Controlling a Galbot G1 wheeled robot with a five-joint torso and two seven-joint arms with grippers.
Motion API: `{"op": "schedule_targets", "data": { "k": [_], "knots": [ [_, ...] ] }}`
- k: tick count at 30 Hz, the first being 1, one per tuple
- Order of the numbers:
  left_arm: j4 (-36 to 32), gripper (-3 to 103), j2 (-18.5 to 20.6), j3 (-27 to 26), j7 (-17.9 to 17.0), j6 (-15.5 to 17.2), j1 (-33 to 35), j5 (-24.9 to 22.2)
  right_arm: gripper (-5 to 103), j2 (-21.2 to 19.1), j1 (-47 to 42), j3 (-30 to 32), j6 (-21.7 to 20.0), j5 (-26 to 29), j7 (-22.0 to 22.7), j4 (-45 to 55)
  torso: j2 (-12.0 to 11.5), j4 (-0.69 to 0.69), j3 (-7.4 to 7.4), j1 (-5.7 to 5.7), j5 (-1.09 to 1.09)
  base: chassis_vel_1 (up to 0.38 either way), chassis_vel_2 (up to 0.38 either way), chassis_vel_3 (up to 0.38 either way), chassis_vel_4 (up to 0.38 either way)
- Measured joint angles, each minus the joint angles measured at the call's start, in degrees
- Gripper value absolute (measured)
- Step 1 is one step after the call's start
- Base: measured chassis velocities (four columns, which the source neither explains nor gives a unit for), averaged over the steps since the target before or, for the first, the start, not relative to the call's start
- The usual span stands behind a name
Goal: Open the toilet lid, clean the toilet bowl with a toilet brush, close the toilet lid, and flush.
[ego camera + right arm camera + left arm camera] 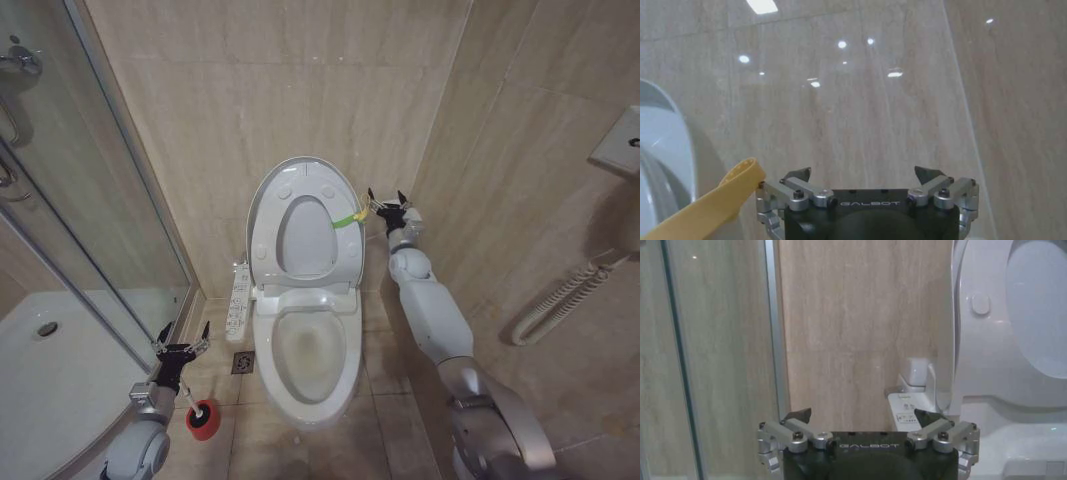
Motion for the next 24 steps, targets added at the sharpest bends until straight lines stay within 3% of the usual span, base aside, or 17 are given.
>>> {"op": "schedule_targets", "data": {
  "k": [10,24],
  "knots": [
    [0.0,100,0.0,0.0,0.0,0.0,0.0,0.0,100,0.7,-3.3,-1.1,0.3,0.3,0.0,3.1,0.0,-0.05,-0.01,0.00,0.00,0.000,0.000,0.000,0.000],
    [0.0,100,0.0,0.0,0.0,0.0,0.0,0.0,100,-2.3,-7.7,-1.3,1.1,1.0,-0.7,6.4,0.0,0.02,0.00,0.00,0.02,0.000,0.000,0.000,0.000]
  ]
}}
